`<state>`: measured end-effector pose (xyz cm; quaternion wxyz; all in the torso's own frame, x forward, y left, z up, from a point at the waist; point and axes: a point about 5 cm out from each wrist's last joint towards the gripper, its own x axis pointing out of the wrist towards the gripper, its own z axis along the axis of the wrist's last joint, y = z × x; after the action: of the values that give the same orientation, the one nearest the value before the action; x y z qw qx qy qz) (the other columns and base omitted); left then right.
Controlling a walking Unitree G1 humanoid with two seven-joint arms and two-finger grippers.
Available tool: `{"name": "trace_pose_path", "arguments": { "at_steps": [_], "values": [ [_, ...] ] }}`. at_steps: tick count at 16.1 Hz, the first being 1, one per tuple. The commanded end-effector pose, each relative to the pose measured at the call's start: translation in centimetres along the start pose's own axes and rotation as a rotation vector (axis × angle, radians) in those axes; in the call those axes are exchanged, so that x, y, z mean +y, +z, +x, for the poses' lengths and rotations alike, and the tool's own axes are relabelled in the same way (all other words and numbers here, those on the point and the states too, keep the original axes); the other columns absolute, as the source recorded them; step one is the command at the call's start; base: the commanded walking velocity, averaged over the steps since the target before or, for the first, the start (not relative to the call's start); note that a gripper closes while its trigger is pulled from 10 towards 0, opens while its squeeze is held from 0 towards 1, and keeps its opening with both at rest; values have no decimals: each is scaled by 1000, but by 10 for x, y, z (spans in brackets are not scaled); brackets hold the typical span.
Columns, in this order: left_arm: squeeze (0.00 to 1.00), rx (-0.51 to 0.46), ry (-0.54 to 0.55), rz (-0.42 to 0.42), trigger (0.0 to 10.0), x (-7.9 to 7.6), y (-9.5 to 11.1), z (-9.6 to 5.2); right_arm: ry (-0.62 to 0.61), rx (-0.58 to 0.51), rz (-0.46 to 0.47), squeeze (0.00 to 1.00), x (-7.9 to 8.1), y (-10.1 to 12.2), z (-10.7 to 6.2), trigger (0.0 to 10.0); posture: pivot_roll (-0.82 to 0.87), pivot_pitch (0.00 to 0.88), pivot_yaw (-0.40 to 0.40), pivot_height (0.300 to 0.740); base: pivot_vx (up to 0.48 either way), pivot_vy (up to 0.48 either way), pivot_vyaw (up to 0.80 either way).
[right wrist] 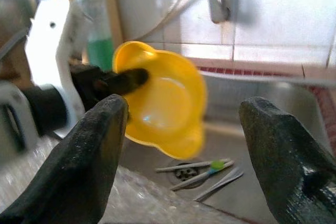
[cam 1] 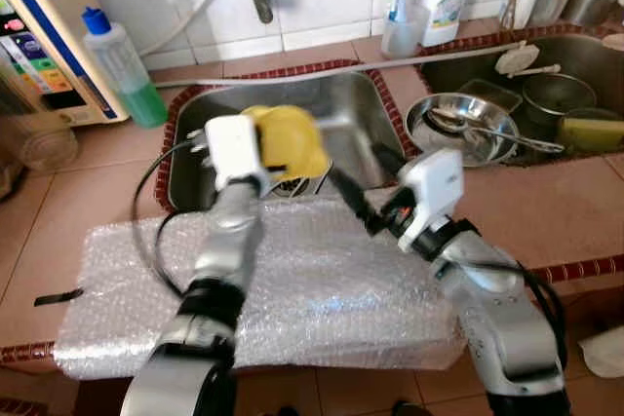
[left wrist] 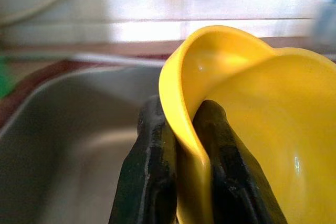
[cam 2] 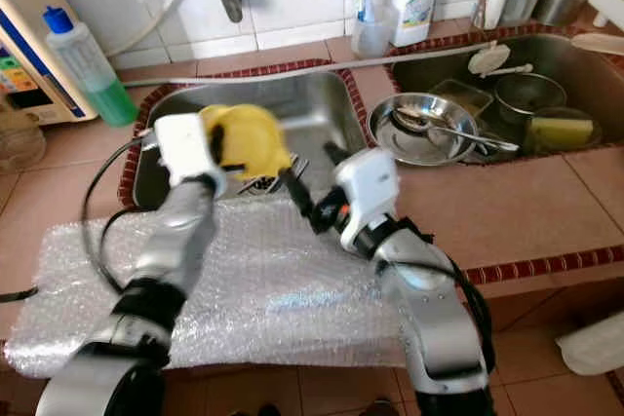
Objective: Kitchen organization
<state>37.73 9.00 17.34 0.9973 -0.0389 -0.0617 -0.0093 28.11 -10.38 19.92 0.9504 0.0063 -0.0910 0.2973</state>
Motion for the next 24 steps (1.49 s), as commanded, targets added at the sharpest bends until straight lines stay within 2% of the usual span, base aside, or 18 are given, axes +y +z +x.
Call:
{"name": "trace_pose_path", "arguments": {
  "at_steps": [1,3,4,5,6,7,8,9,11,13,14,15,16,19,21,24],
  "values": [
    [0,-17,-15,38,1882,-3,-1,2,-26,3,83,1000,1,4,-2,10000,-372,174,153,740,0,0,0],
    [0,-30,-26,73,2157,-6,0,4,-26,4,119,1000,2,7,-2,10000,-373,174,154,740,0,0,0],
    [0,-8,10,116,2627,-3,-4,6,-14,14,157,1000,4,7,-2,10000,-375,174,155,740,0,0,0],
    [0,4,14,131,4118,-2,-6,6,0,17,166,1000,6,7,-2,10000,-374,175,157,740,0,0,0],
    [0,28,44,190,8078,0,-12,7,31,39,220,1000,10,11,-4,10000,-372,175,157,740,0,0,0],
    [125,66,42,195,10000,1,-19,7,75,73,261,1000,14,12,-5,10000,-371,175,157,740,0,0,0],
    [98,72,61,225,10000,2,-22,6,121,111,306,1000,18,10,-6,10000,-370,175,157,740,0,0,0],
    [94,93,61,206,10000,3,-25,5,148,128,303,1000,19,11,-7,10000,-370,174,155,740,0,0,0],
    [90,92,56,218,10000,4,-26,5,121,154,317,1000,16,10,-7,10000,-367,174,155,740,0,0,0],
    [98,91,62,218,10000,4,-26,6,20,197,298,1000,6,6,-8,10000,-364,173,154,740,0,0,0],
    [165,90,68,221,10000,5,-25,7,-39,209,271,1000,-1,6,-8,10000,-365,173,154,740,0,0,0],
    [1000,85,76,218,10000,6,-24,8,-67,211,264,1000,-4,6,-8,10000,-366,171,155,740,0,0,0],
    [1000,89,72,192,10000,6,-23,8,-84,216,257,1000,-6,5,-9,10000,-366,171,155,740,0,0,0],
    [1000,97,103,225,10000,6,-26,7,-112,220,235,1000,-8,5,-9,10000,-370,171,158,740,0,0,0],
    [1000,110,91,218,10000,6,-28,6,-139,221,232,1000,-11,6,-8,10000,-368,172,158,740,0,0,0],
    [1000,165,62,256,10000,8,-35,5,-157,227,229,1000,-14,6,-8,10000,-363,173,157,740,0,0,0]
  ]
}}
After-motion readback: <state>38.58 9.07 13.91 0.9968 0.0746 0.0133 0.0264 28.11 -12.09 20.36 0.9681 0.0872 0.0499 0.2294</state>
